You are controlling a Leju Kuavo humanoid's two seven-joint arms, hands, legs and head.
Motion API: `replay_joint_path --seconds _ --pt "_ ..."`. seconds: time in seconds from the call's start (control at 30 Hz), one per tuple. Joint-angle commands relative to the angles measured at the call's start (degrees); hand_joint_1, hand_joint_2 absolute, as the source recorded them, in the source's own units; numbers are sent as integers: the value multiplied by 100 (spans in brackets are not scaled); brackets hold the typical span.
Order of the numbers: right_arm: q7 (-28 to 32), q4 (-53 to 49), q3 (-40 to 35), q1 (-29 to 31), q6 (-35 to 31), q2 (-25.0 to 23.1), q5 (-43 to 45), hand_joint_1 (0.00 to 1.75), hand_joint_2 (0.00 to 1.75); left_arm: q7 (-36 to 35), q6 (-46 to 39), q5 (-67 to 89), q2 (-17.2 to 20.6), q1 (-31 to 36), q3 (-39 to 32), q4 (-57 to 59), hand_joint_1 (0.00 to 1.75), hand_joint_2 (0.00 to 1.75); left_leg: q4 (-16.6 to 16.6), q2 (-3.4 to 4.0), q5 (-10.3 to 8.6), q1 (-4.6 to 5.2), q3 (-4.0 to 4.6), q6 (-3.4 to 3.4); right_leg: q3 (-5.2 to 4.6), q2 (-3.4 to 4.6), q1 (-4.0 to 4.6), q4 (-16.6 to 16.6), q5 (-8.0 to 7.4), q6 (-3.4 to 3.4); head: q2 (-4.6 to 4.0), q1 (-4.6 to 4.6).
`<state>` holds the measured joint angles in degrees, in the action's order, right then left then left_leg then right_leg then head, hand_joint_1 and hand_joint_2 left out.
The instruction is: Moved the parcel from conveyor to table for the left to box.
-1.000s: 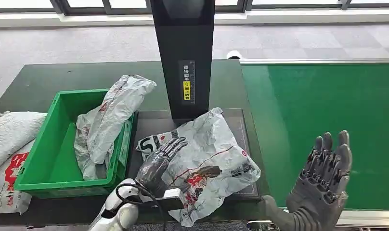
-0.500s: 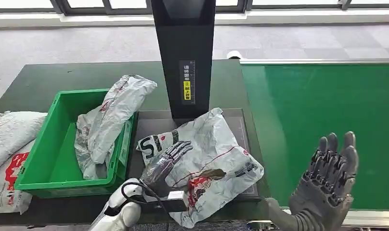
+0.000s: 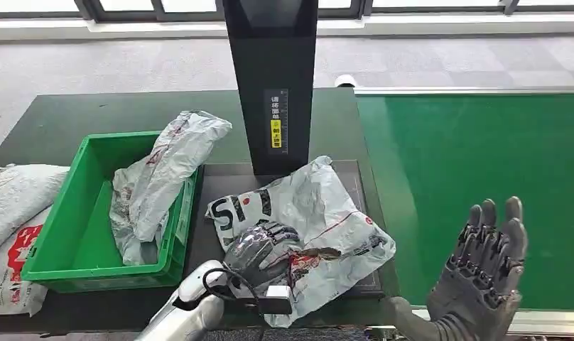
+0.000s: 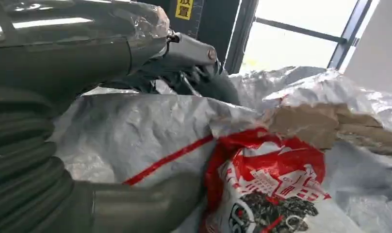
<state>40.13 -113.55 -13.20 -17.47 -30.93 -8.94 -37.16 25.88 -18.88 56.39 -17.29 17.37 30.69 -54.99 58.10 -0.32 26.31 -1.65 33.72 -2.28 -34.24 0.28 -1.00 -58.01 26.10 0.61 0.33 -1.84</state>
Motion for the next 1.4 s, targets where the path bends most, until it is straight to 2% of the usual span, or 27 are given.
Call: replay_joint_path --seconds 0.03,0.13,0.2,0.3,0.57,0.6,0.83,1.03,1.1,1.13,1.23,1.27,1.3,1.4 --pt "-13 53 -42 47 27 131 47 0 175 83 85 53 178 228 35 391 175 175 -8 7 0 3 -10 12 7 3 0 7 -2 -3 0 0" --pt "-13 7 -41 21 -19 125 69 0 175 218 -340 -87 165 109 -166 16 175 175 -14 8 -3 4 -15 21 14 1 0 15 -4 -5 0 0" --pt "-13 -21 -25 7 -32 92 48 0 175 388 -657 -338 205 -116 -349 -643 175 175 -12 15 -1 5 -13 22 9 7 0 12 -4 -6 0 0" --pt "-13 -30 -28 7 -46 86 39 0 175 366 -638 -440 323 -321 -425 -1310 175 175 -6 24 4 3 -6 16 -1 18 0 4 -2 -6 0 0" --pt "-13 -26 -30 9 -44 87 41 0 175 370 -645 -441 322 -342 -422 -1303 175 175 -6 12 2 3 -4 11 4 8 -1 4 -1 -3 0 0" --pt "-13 -25 -34 6 -77 90 46 0 175 534 -914 -592 273 -410 -530 -1422 175 175 -12 17 1 5 -9 17 7 11 -1 10 -3 -5 0 0" --pt "-13 -22 6 2 -123 86 78 0 175 889 -1322 -1153 478 -1132 -792 -3180 175 175 -12 29 5 2 -10 19 5 23 2 11 -3 -7 0 0" --pt "-13 50 -99 26 -172 206 208 0 175 1412 -1560 -2171 532 -1700 -1080 -4234 175 175 -6 22 7 0 -3 11 1 18 2 5 2 -6 0 0" --pt "-13 76 -95 46 -148 205 220 0 175 1412 -1602 -2278 571 -1745 -1108 -4350 175 175 -13 41 11 2 -13 21 5 34 2 11 1 -9 0 0" --pt "-13 148 -51 75 -96 162 156 0 175 1412 -2017 -2654 656 -1793 -1168 -4573 175 175 -13 36 10 1 -11 18 5 30 3 11 1 -9 0 0" --pt "-13 249 -89 154 -102 187 261 0 175 1412 -2112 -3199 487 -2003 -1975 -5397 175 175 -14 25 7 2 -11 18 6 18 2 11 2 -10 0 0" --pt "-13 285 -119 192 -107 218 329 0 175 1412 -2112 -3453 466 -2064 -2266 -5665 175 175 -15 43 9 2 -12 21 2 35 3 11 1 -11 0 0" --pt "-13 344 -131 240 -129 223 341 0 175 1412 -2112 -3884 549 -2113 -2607 -5916 175 175 -19 44 9 0 -17 24 8 35 5 16 2 -9 0 0" --pt "-13 341 -106 269 -70 168 346 0 175 1412 -2112 -4344 555 -2043 -3127 -5990 175 175 -16 47 10 -1 5 19 7 40 6 11 2 -10 0 0"
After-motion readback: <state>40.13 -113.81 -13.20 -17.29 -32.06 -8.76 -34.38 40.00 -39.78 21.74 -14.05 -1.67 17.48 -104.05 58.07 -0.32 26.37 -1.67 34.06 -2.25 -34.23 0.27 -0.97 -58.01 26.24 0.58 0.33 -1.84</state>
